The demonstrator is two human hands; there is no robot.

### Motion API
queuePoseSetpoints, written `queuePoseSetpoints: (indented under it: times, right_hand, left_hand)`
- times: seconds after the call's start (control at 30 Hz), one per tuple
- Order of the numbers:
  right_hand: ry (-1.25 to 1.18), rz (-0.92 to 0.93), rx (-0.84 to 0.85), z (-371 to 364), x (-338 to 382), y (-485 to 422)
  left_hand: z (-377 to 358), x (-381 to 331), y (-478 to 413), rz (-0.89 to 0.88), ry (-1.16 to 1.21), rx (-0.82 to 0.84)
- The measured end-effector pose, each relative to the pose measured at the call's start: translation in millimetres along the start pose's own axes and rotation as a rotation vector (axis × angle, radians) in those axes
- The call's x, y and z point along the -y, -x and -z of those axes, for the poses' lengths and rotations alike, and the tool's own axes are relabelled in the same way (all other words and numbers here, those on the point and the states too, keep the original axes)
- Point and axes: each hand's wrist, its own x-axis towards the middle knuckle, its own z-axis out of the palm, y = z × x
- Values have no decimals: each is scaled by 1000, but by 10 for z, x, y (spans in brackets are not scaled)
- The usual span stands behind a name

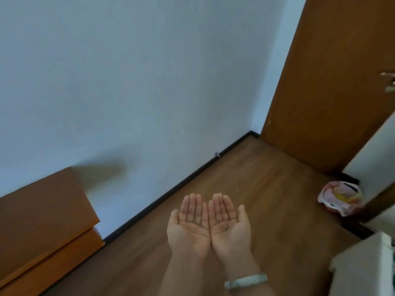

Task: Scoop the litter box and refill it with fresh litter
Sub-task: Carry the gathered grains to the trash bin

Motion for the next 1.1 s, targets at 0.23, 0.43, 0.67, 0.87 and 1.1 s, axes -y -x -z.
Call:
queuePoseSetpoints:
  times: [0.23,0.43,0.67,0.87,1.1]
  right_hand:
    - [-117,115,-55,-236,763,-644]
    - [-196,250,-101,-520,1260,-1422]
    - [-281,521,-137,-950,1999,-2340]
    - [-328,702,-210,-1150,2766,-2769]
    - [-387,823,-229,-1121,3812,-3296]
  left_hand:
    - [-697,644,-665,89,-137,12]
    - [-1292,1052,-1488,204,-249,62]
    - [-2189,1649,-2422,425,-427,171]
    - [-2755,2385,-2884,594,-519,247]
    - [-3250,3464,-3378,713,-594,312]
